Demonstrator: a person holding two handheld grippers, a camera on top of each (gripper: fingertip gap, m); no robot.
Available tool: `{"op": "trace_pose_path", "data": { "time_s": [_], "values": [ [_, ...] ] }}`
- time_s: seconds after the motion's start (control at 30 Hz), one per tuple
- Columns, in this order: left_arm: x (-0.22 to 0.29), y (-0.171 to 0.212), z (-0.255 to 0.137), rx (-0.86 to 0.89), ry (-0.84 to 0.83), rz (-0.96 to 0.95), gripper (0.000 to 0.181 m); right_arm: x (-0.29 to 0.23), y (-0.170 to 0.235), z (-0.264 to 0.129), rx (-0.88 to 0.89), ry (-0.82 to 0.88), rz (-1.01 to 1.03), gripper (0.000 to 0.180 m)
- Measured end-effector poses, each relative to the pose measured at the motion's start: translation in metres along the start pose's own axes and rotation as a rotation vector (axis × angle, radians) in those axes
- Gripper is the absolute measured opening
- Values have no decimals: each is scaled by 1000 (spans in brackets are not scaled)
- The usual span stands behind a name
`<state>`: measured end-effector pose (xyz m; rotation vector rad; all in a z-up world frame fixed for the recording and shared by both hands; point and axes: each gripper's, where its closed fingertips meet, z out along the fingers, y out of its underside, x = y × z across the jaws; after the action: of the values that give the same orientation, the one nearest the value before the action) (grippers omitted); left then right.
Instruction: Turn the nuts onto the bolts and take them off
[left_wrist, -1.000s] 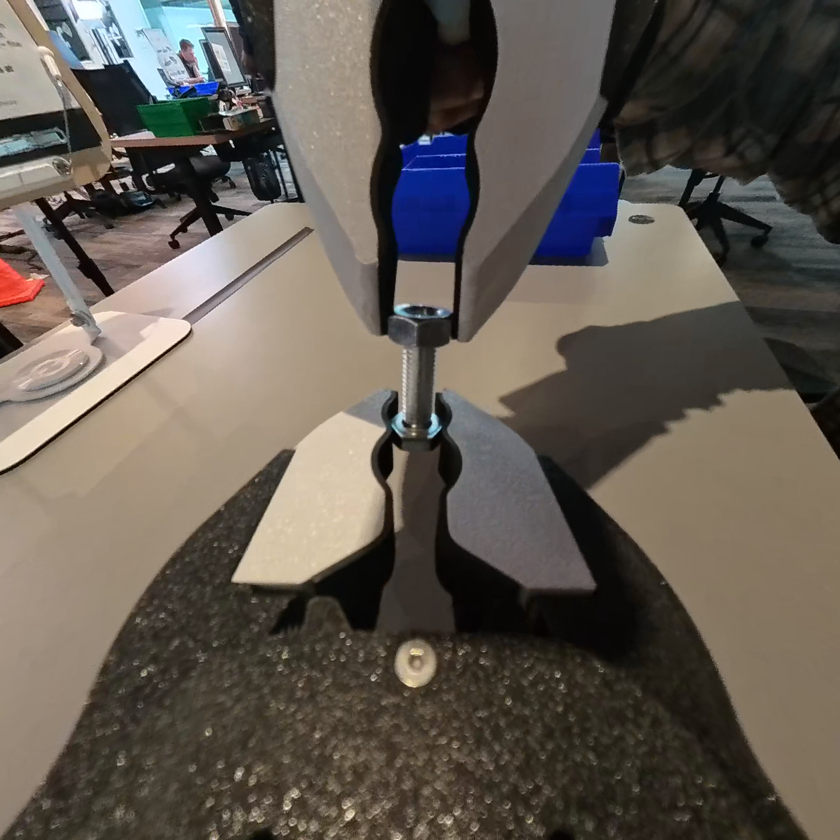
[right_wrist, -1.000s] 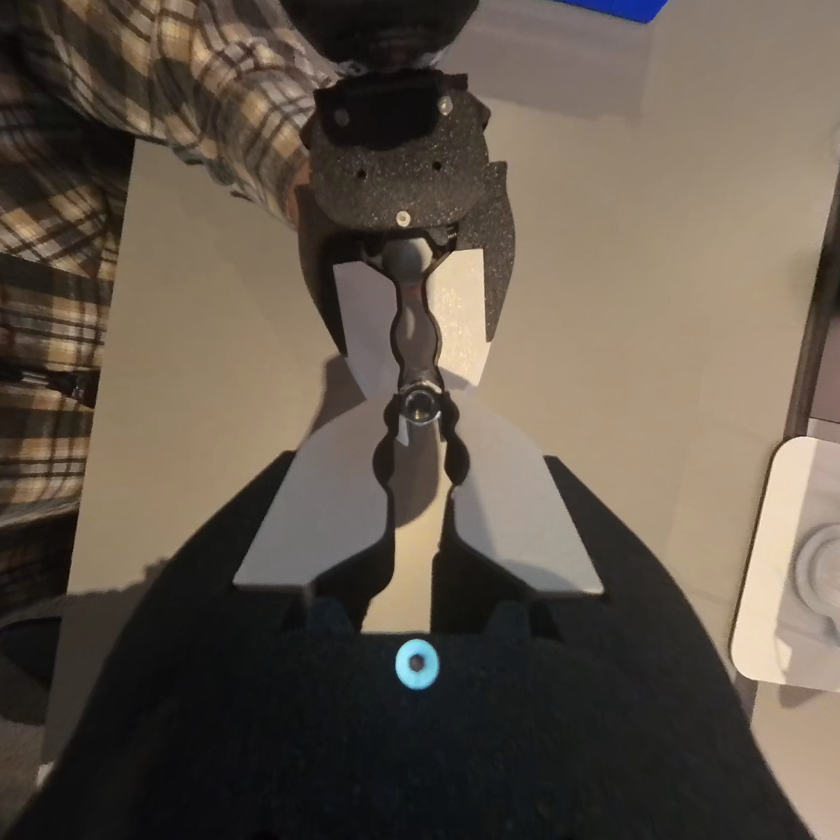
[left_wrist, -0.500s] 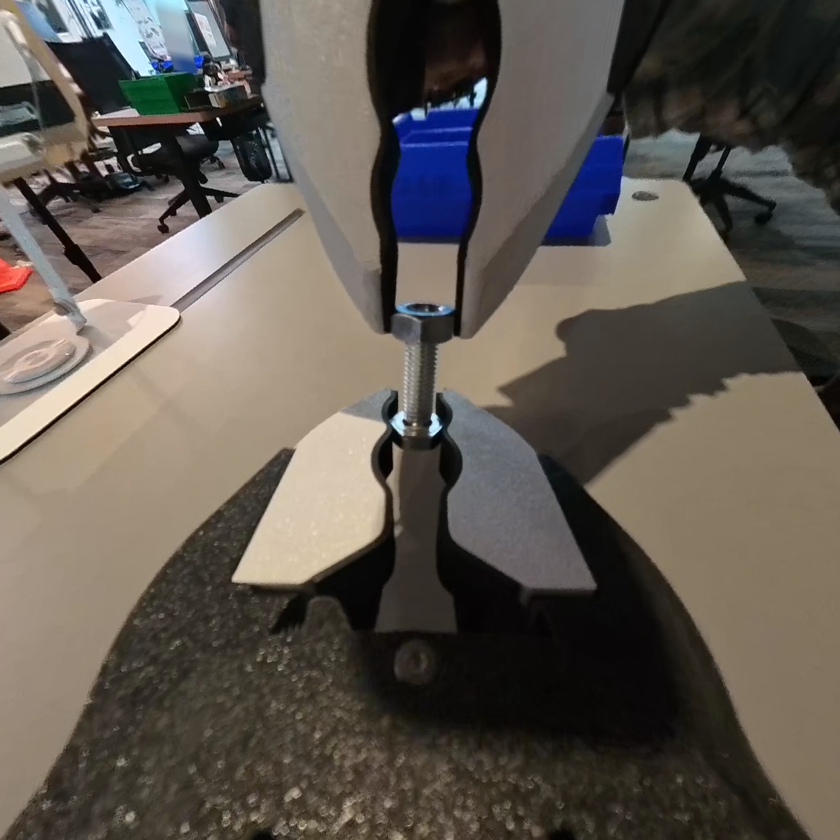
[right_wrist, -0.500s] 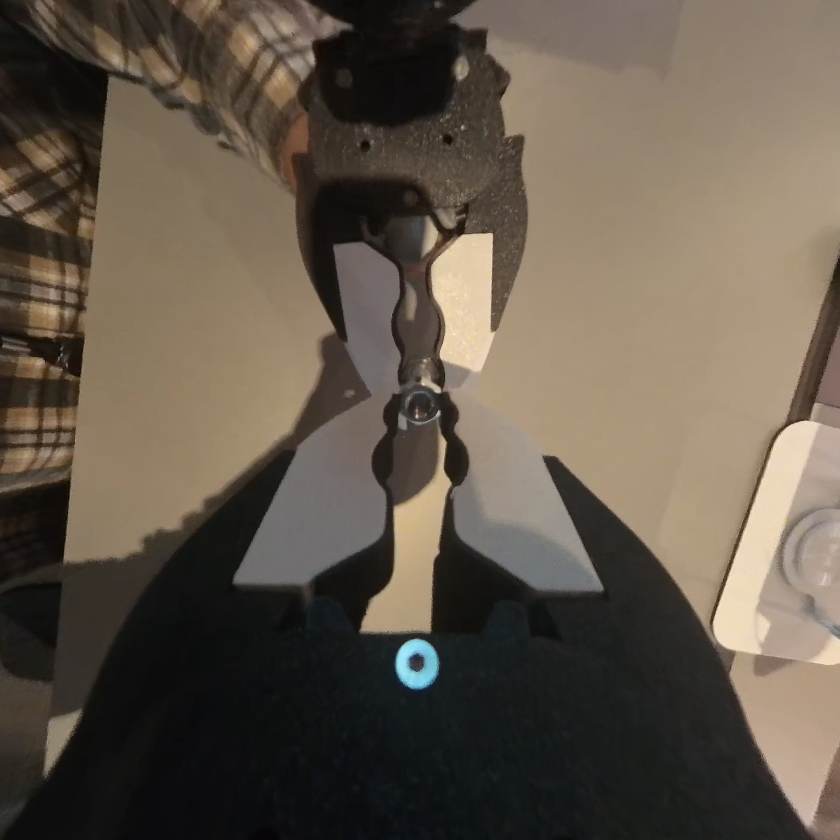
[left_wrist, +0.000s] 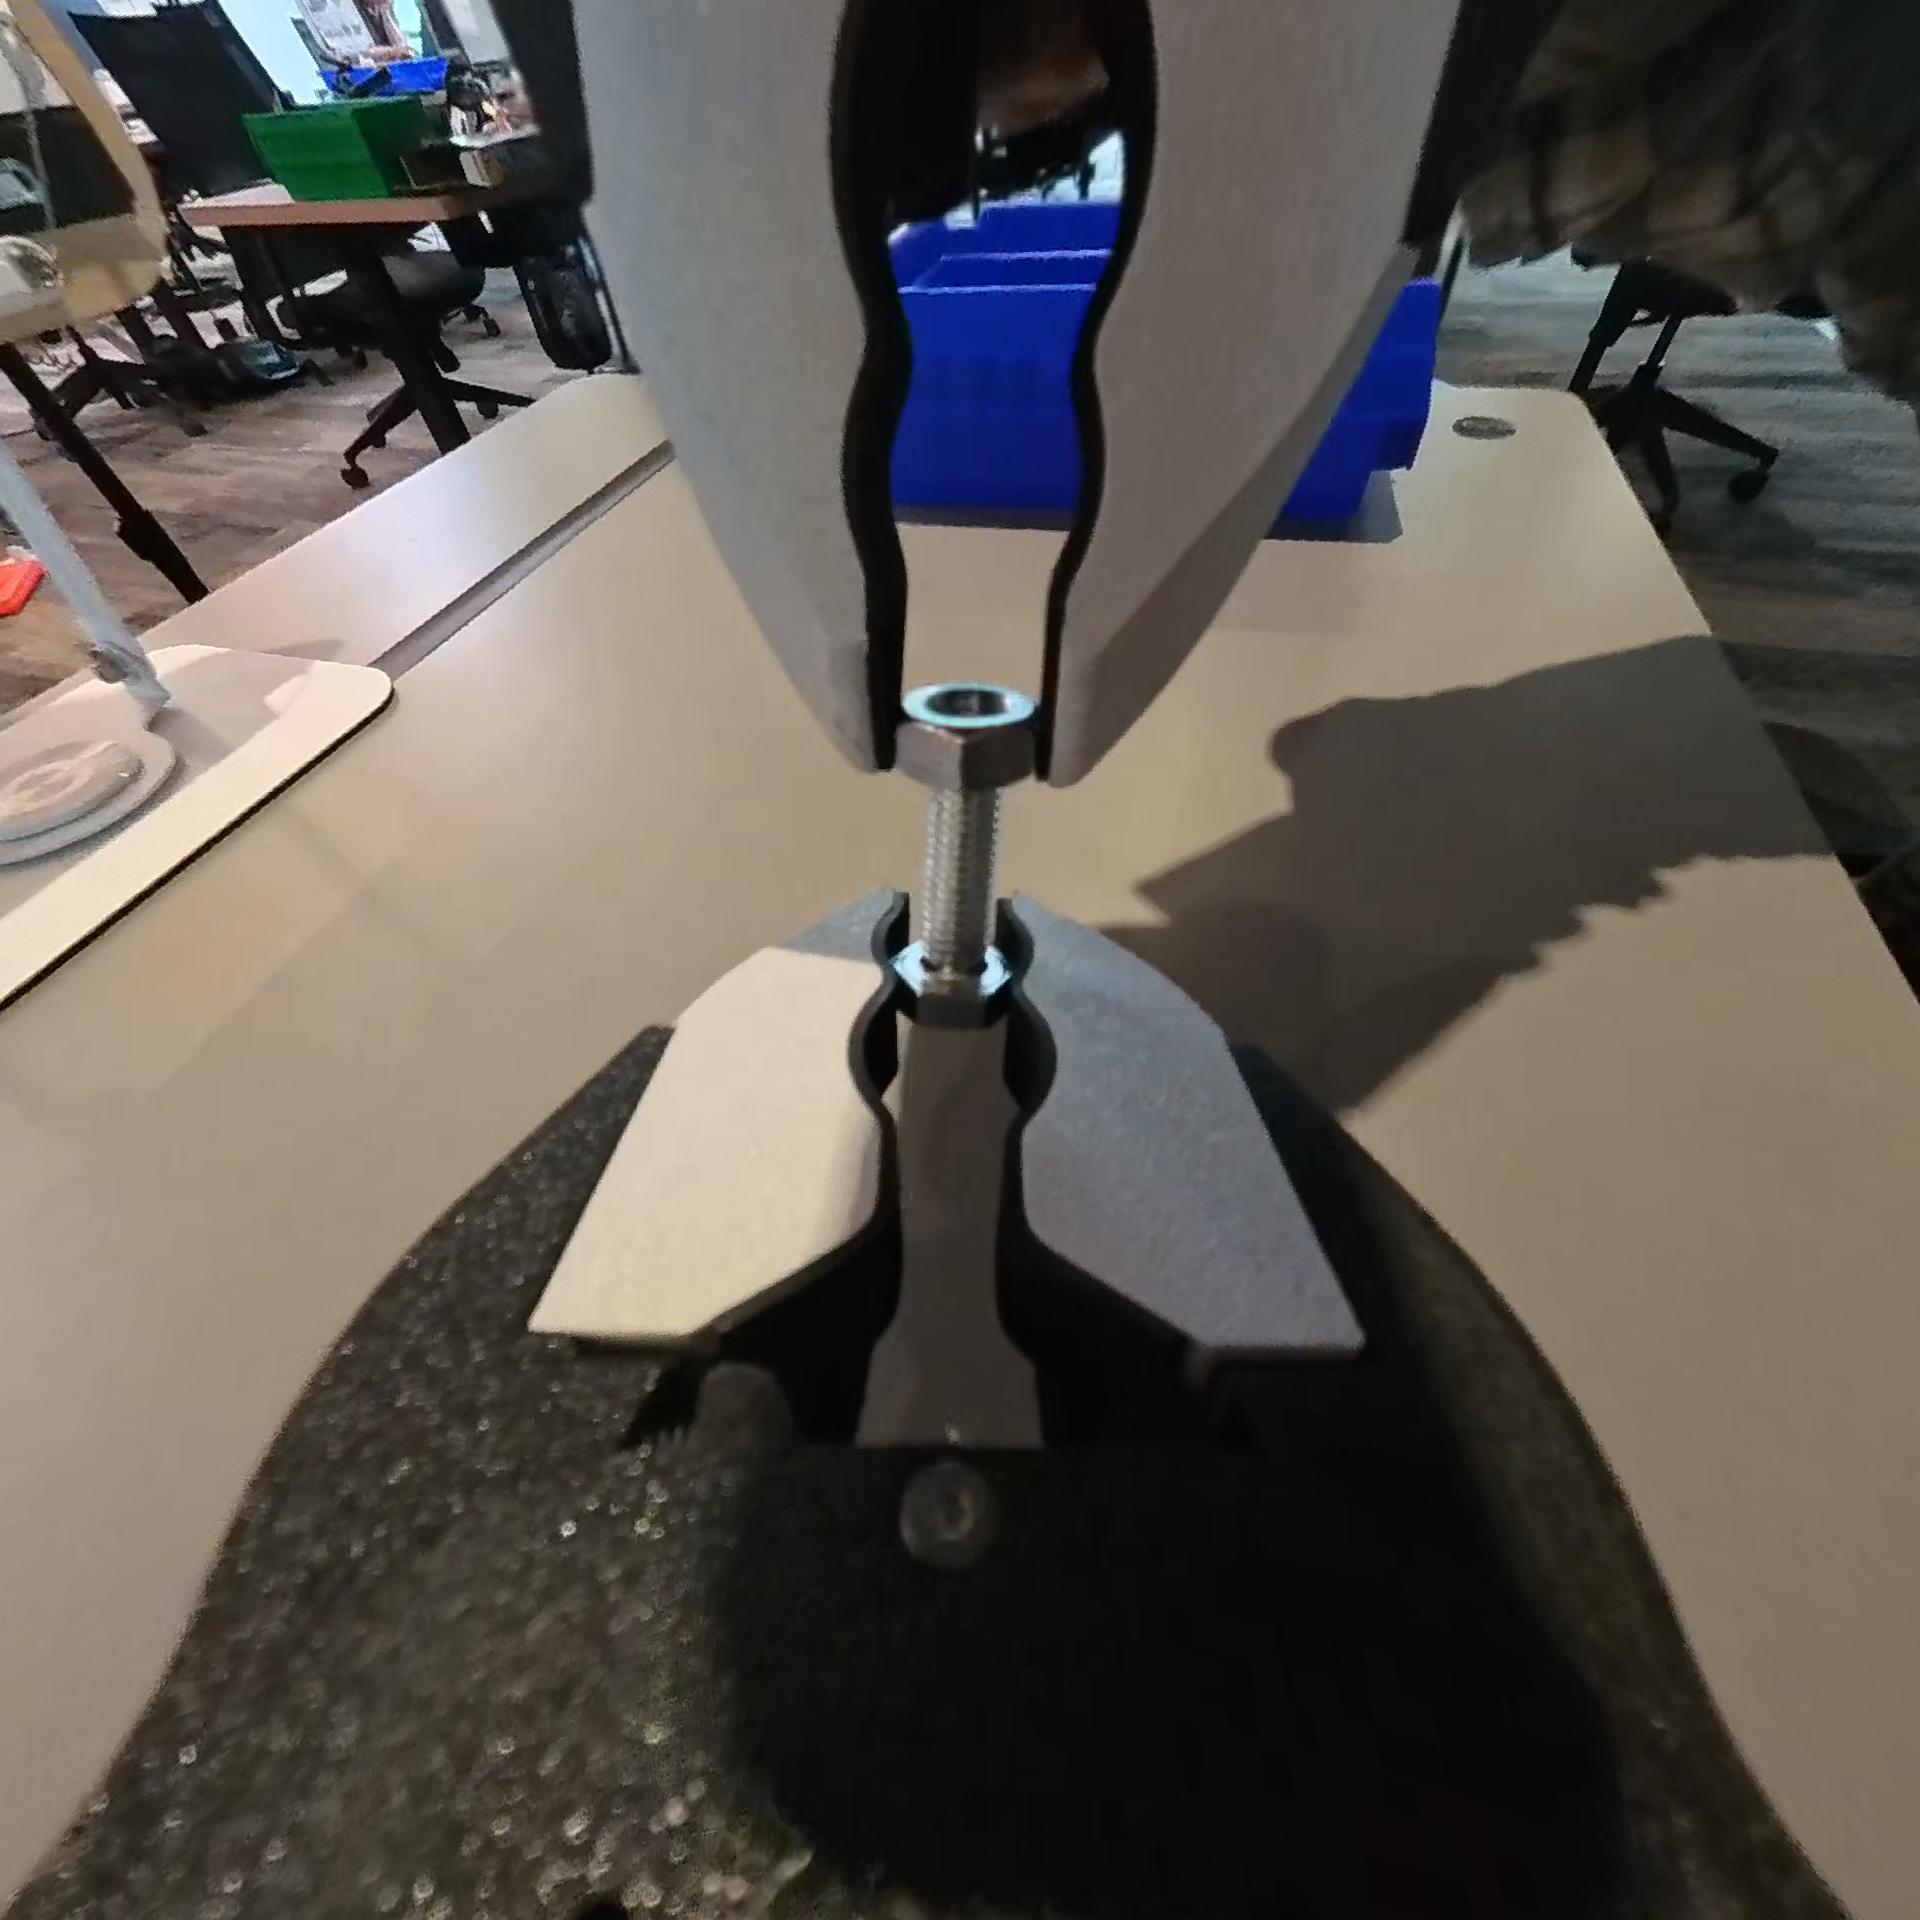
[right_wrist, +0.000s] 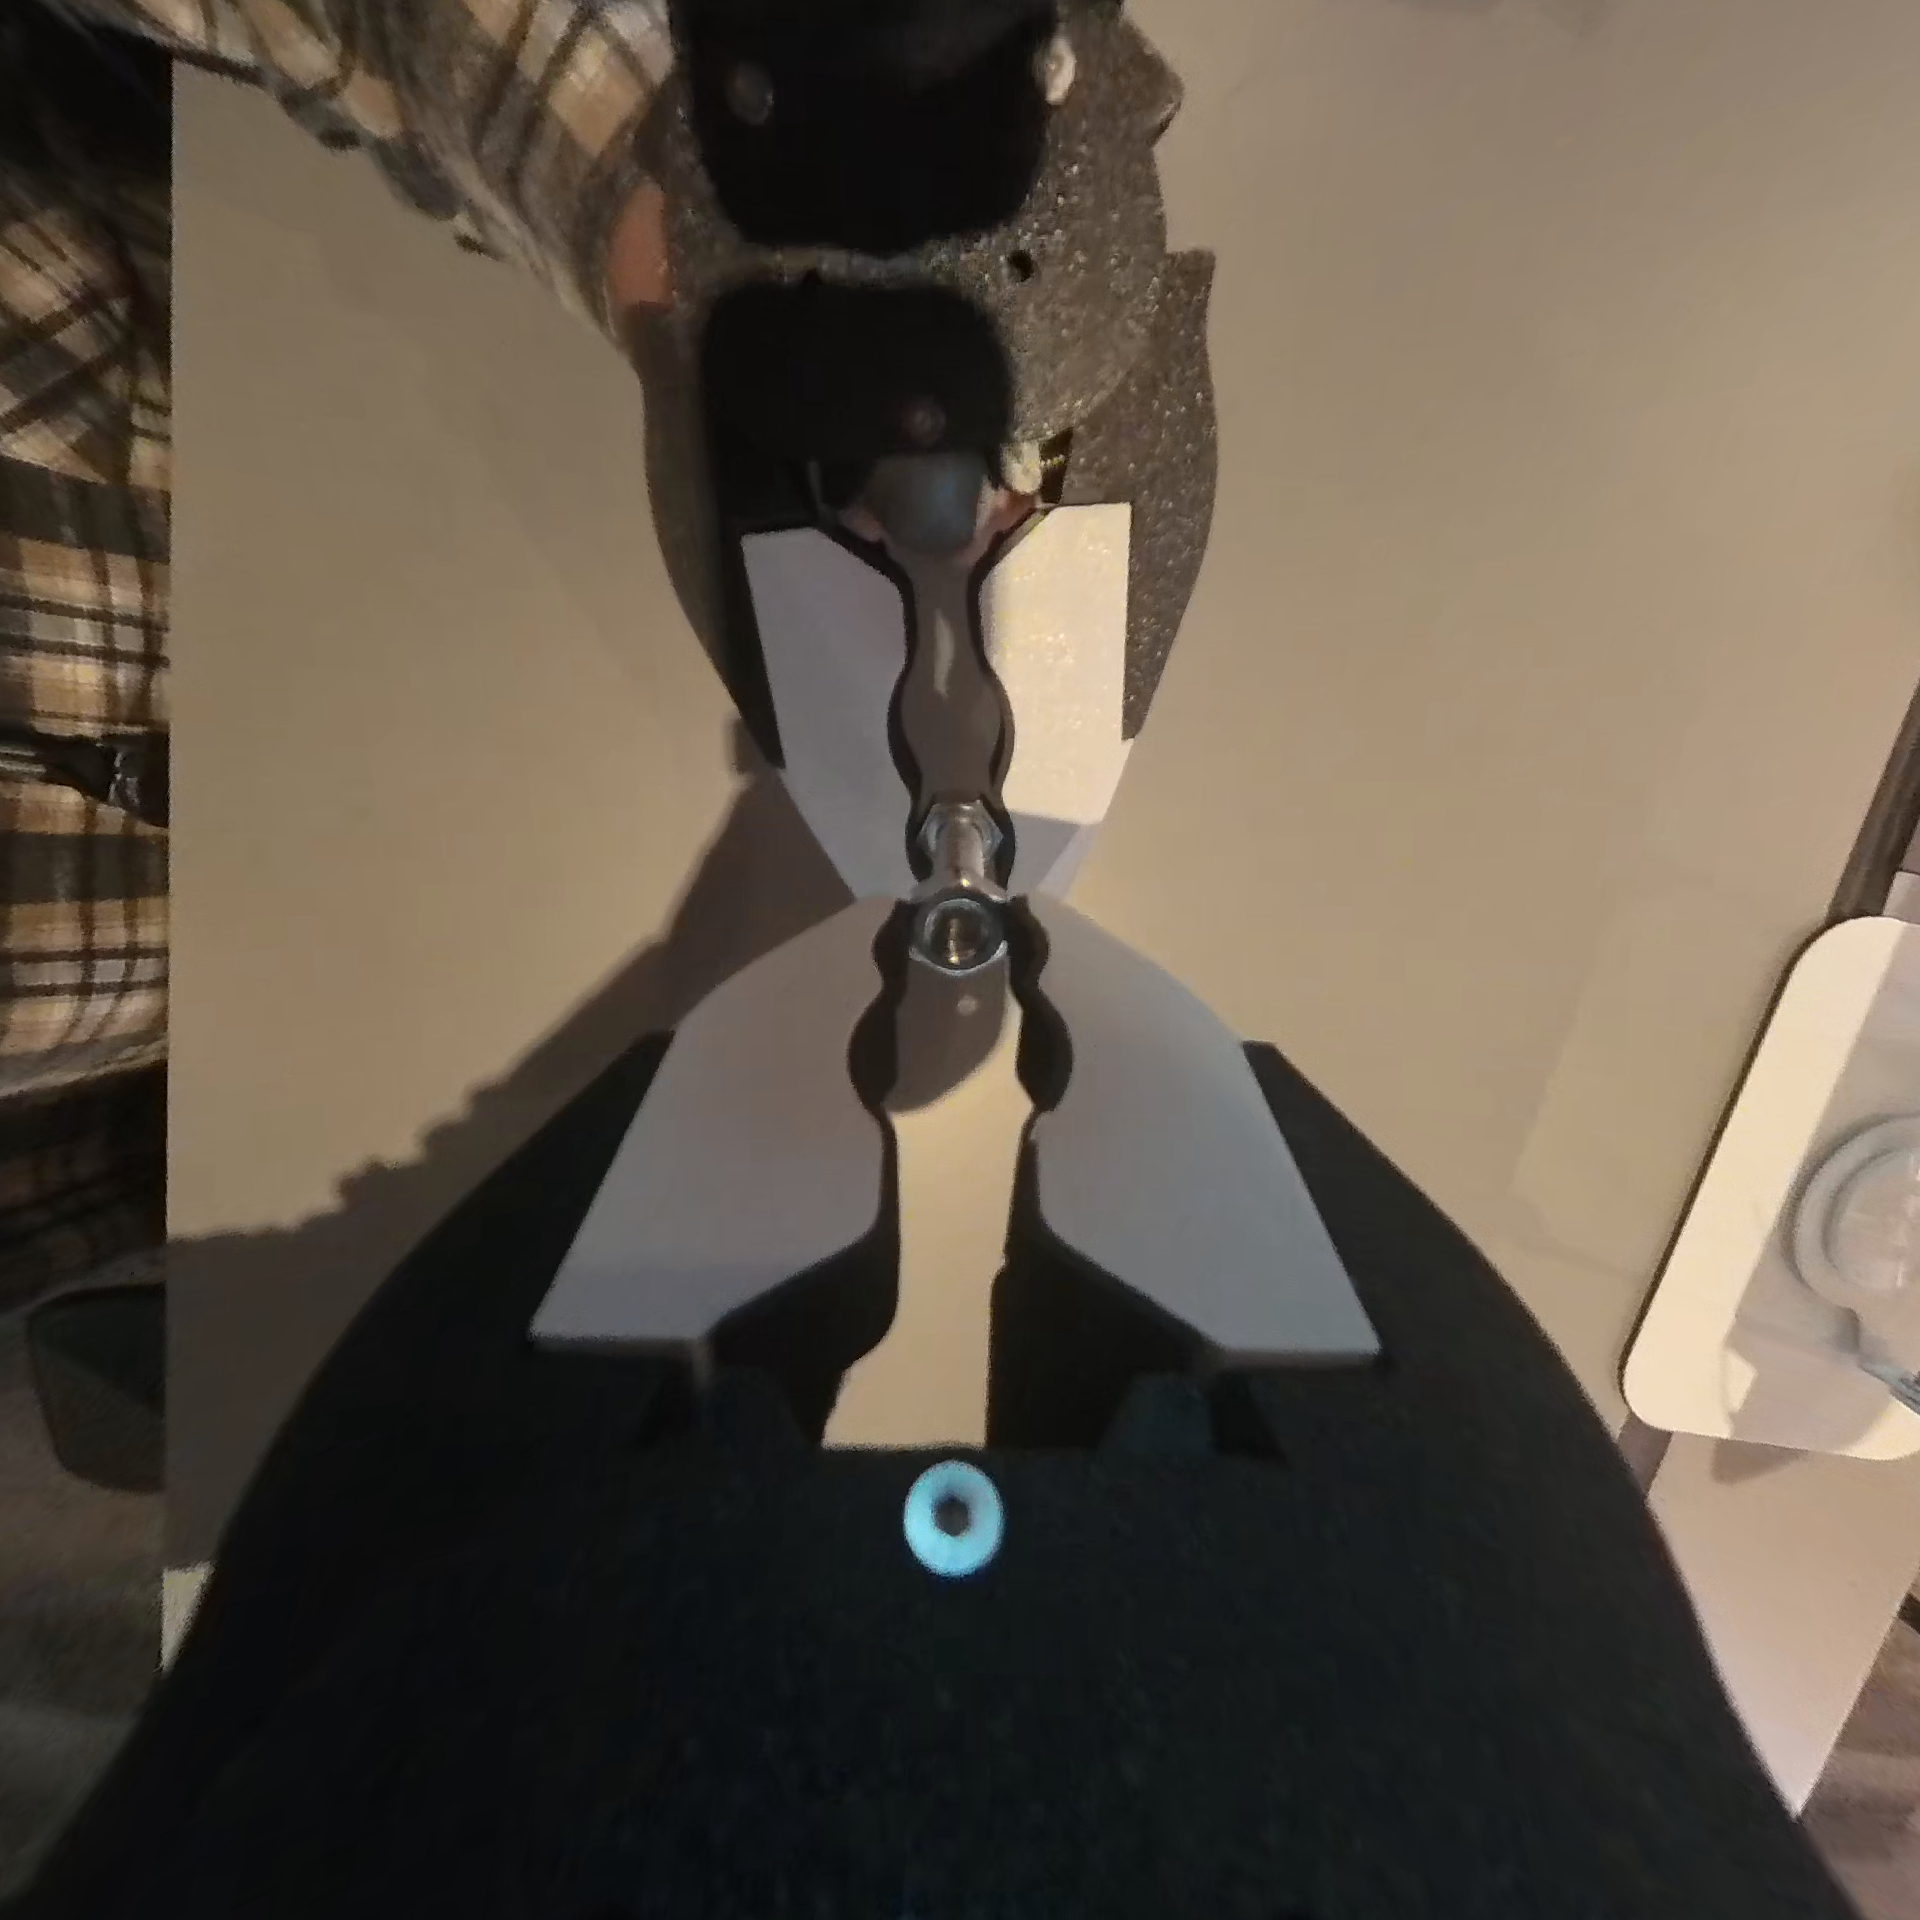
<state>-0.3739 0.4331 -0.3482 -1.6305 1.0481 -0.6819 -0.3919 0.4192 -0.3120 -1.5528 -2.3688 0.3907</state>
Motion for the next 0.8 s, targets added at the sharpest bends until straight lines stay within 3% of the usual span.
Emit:
{"op": "trace_pose_path", "data": {
  "time_s": [0.03,0.27,0.5,0.57,0.8],
  "values": [
    [0,-1,0,10,6,-8,15,0,0,0,4,0,1,17],
    [-1,-4,-2,33,10,-25,15,1,-4,-1,22,13,-17,21],
    [-3,-7,-5,61,9,-44,15,9,-11,-10,158,71,-4,43],
    [-5,-10,-7,74,7,-50,15,12,-13,-17,279,101,36,52],
    [-8,-19,-14,146,0,-71,15,14,-23,-60,1036,215,248,69]
  ]
}}
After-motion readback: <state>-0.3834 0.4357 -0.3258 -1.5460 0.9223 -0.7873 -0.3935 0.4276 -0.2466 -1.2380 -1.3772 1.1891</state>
